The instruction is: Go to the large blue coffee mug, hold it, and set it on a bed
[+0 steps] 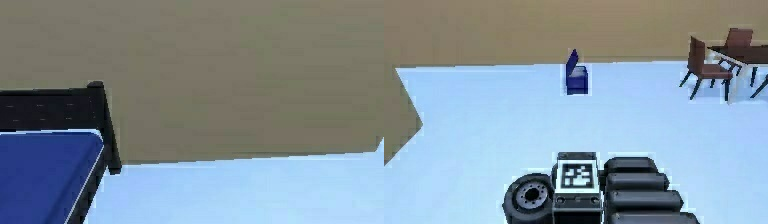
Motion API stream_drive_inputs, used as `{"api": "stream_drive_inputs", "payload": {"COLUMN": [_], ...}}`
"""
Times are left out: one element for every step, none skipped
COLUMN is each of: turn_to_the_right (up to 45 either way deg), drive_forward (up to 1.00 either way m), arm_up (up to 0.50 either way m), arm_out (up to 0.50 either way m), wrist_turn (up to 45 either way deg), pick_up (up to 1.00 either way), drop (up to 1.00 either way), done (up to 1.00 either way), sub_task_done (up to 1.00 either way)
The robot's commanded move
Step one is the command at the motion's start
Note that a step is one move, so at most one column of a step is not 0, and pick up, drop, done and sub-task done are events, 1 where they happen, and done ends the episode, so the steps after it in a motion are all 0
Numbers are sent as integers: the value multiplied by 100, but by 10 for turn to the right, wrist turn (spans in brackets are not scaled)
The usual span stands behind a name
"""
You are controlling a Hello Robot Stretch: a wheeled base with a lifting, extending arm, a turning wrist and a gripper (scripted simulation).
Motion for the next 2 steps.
{"api": "stream_drive_inputs", "payload": {"turn_to_the_right": [0, 450], "drive_forward": [40, 0], "arm_up": [0, 0], "arm_out": [0, 0], "wrist_turn": [0, 0], "pick_up": [0, 0], "drop": [0, 0], "done": [0, 0], "sub_task_done": [0, 0]}}
